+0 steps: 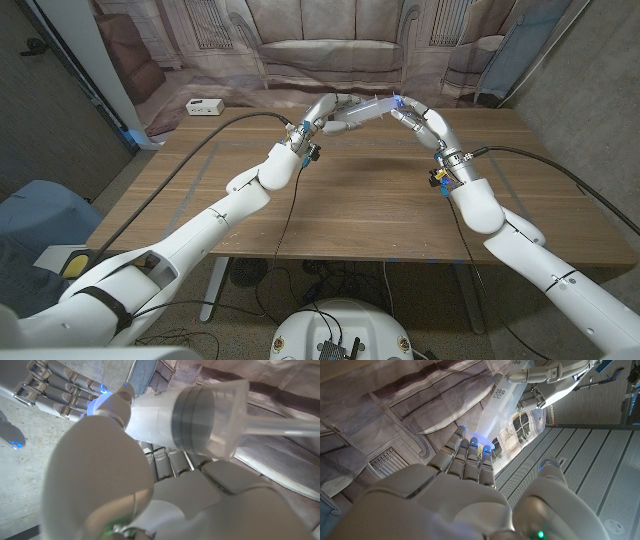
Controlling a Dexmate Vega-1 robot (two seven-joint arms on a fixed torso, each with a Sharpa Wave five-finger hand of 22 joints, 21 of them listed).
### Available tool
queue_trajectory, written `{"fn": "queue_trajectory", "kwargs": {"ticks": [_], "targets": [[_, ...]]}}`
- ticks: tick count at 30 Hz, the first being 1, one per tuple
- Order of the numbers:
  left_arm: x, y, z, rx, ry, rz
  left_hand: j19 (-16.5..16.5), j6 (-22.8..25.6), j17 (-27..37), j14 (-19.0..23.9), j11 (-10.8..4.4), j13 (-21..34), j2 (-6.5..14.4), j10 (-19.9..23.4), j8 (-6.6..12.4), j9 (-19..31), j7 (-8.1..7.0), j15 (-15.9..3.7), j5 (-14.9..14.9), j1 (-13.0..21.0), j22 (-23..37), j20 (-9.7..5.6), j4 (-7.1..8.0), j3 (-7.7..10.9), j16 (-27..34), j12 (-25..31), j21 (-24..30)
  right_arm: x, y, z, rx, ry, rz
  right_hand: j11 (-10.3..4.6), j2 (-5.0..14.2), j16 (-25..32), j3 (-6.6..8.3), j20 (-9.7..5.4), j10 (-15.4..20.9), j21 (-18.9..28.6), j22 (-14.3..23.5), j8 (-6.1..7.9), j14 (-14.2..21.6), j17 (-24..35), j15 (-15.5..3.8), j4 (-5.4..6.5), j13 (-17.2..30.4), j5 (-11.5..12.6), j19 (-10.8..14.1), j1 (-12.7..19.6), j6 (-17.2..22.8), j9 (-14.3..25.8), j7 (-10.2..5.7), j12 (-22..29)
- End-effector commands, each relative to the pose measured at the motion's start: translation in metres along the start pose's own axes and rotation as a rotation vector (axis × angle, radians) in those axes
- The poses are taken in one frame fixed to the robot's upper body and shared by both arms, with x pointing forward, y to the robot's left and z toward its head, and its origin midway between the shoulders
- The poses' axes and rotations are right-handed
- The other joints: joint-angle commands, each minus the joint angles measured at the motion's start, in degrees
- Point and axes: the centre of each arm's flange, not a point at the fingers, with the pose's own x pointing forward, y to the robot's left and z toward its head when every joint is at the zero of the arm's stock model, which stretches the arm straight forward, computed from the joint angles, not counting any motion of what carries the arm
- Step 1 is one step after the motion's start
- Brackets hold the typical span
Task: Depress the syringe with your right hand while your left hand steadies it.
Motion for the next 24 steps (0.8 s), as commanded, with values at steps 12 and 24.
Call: {"fn": "queue_trajectory", "kwargs": {"ticks": [12,24], "targets": [[-0.0019,-0.0036,0.0031,-0.005,0.002,0.003,-0.2,0.4,0.3,3.0,-0.20,0.4,5.6,0.3,0.30,0.2,0.03,-2.64,0.5,0.8,0.0,-0.10,1.42,1.59,0.2,-0.4,0.4,-0.0042,0.0027,-0.0002,0.001,0.002,0.021,0.02,0.26,0.4,0.18,-0.29,1.1,0.2,0.3,0.41,0.8,0.4,0.00,0.03,0.2,-0.2,1.2,0.6,1.1,0.3,0.24,0.0],[-0.0025,-0.0039,0.0039,-0.006,0.002,0.004,-0.2,0.3,0.3,3.0,-0.17,0.4,5.5,0.5,0.26,0.2,0.02,-2.70,0.5,0.8,0.0,-0.08,1.40,1.62,0.2,-0.4,0.6,-0.0033,0.0029,0.0004,0.001,0.006,0.040,0.06,0.40,0.7,0.14,0.28,1.9,0.4,0.3,0.54,2.0,0.5,-0.02,0.09,0.2,-0.3,2.4,0.7,1.9,0.3,0.18,0.1]]}}
